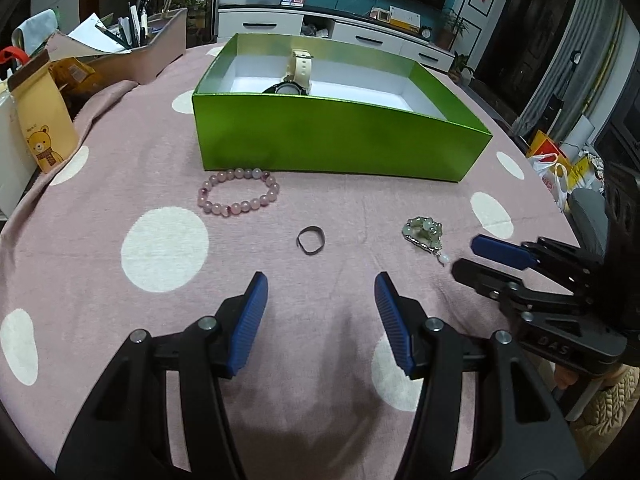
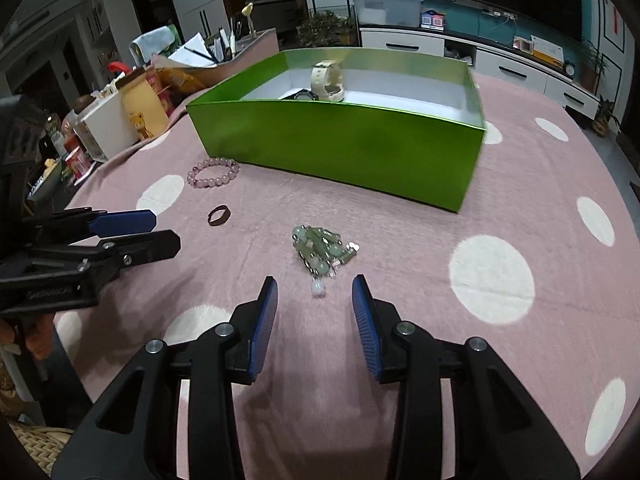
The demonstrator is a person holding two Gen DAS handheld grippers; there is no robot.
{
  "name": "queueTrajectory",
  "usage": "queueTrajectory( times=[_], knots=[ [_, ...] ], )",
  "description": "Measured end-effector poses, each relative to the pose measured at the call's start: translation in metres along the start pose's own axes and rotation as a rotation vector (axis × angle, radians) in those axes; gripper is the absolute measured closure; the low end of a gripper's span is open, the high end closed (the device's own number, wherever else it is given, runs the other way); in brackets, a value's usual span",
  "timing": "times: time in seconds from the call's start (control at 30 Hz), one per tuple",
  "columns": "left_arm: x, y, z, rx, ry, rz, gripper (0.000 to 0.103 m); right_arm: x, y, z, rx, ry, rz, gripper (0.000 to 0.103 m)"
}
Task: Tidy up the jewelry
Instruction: 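Grasp the green jade pendant with the right tool while the left tool grasps the black hair tie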
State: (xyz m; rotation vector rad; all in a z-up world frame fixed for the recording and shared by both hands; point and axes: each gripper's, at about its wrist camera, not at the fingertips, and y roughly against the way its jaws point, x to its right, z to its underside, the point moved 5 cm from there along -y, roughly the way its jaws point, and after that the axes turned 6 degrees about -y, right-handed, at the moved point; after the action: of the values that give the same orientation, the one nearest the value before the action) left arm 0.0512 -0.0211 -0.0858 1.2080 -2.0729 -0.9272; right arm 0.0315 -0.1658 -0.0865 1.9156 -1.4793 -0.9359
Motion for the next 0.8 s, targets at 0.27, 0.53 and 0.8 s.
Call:
queueTrajectory(
  times=[0.27, 0.53, 0.8],
  knots=[
    [0.002, -0.011, -0.004, -0.012, -0.009, 0.007, 0.047, -0.012, -0.022, -0.019, 0.008, 0.084, 0.036, 0.064],
    [0.001, -0.021, -0.009, -0.02, -0.014, 0.004, 0.048, -0.001, -0.029, -0.026, 0.017, 0.052, 0.08, 0.098],
    [0.001, -0.035, -0.019, -0.021, -0.032, -0.034, 0.062, 0.029, 0.017, -0.029, 0.135, -0.115, 0.015, 0.098]
  ],
)
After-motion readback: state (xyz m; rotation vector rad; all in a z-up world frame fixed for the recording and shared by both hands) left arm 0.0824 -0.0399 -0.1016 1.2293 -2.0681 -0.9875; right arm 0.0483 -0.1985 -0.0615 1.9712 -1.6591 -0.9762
